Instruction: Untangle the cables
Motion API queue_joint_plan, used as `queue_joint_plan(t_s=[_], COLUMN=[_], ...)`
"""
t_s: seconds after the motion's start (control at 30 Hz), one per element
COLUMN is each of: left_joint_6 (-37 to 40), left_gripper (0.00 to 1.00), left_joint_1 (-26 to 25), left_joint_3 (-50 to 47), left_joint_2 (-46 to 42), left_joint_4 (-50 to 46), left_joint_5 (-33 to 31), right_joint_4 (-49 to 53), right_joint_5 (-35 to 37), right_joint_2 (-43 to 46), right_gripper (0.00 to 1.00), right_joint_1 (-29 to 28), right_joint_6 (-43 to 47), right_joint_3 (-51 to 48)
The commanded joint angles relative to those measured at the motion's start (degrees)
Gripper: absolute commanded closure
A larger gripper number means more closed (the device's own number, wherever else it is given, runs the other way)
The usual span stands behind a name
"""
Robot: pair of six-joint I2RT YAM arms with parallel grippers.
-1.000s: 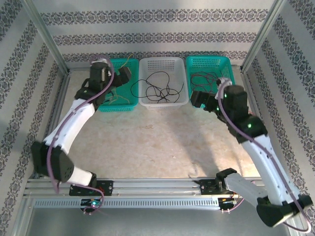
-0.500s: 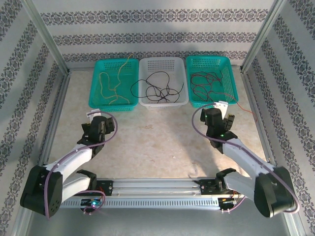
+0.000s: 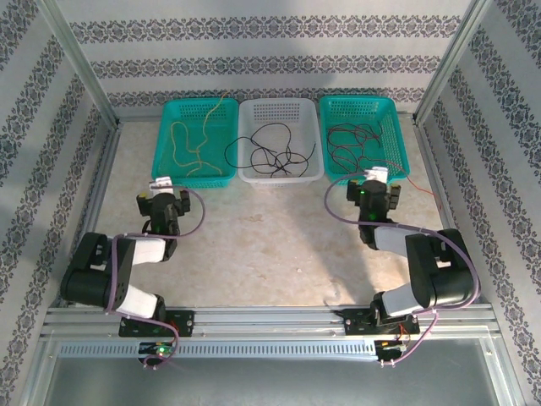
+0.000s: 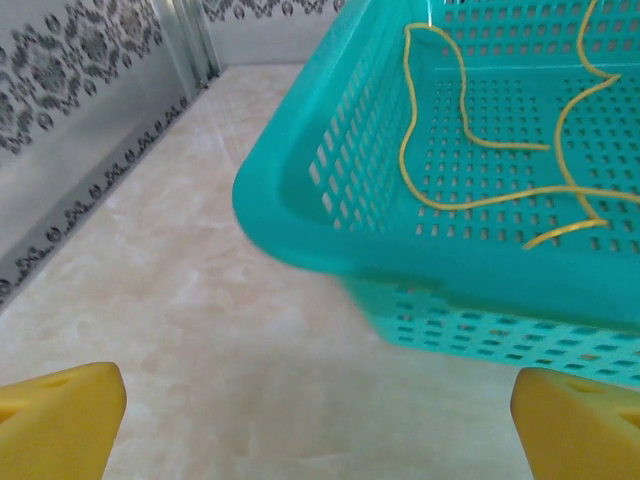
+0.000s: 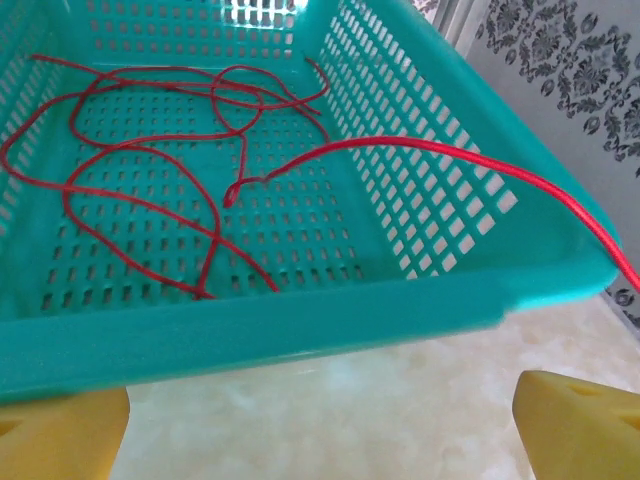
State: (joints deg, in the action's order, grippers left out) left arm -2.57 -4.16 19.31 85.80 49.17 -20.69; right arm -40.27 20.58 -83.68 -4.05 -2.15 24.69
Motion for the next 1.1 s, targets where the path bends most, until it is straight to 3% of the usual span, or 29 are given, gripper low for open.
queue_joint_plan(t_s=[0.0,0.03,0.07,0.1,0.17,0.27,0.47,0.7,1.07], left_joint_6=[0.44,0.63,1.99,1.45,0.29,-0.09,0.56,3.39,3.35], left_gripper=[0.01,0.01,0.01,0.01,0.01,0.01,0.01,0.01,0.01], left_joint_1=[2.49,2.49,2.49,2.49,2.94,4.73,4.1,4.0,4.03], left_joint_3=[-2.18,-4.05,-5.77,-6.42,-3.03,1.52,0.79,2.66,2.93], left_joint_2=[1.08,4.11,8.91,7.91,4.19,4.99,6.05,5.72,5.7], left_joint_4=[9.3,15.85,27.42,26.49,14.18,6.65,10.26,6.05,5.41], left_joint_5=[11.32,11.37,10.98,11.62,12.43,17.64,14.25,21.9,22.6], right_joint_4=[-15.12,-20.72,-17.27,-13.39,-14.99,-12.75,-13.58,-13.61,-13.18], right_joint_5=[-17.63,-20.33,-21.99,-22.01,-20.78,-20.56,-20.04,-19.89,-20.23], right_joint_2=[-3.16,-5.35,-4.22,-2.75,-4.64,-3.86,-3.9,-3.97,-4.22], right_gripper=[0.02,0.02,0.02,0.02,0.02,0.02,0.01,0.02,0.02], right_joint_1=[3.99,3.97,3.89,3.96,4.21,4.08,3.88,3.88,3.84], right_joint_6=[-0.92,-0.23,0.76,1.01,-0.51,-0.18,0.01,-0.09,0.07], right_joint_3=[-4.23,-4.64,-4.65,-4.12,-3.11,-2.71,-3.1,-3.07,-2.66])
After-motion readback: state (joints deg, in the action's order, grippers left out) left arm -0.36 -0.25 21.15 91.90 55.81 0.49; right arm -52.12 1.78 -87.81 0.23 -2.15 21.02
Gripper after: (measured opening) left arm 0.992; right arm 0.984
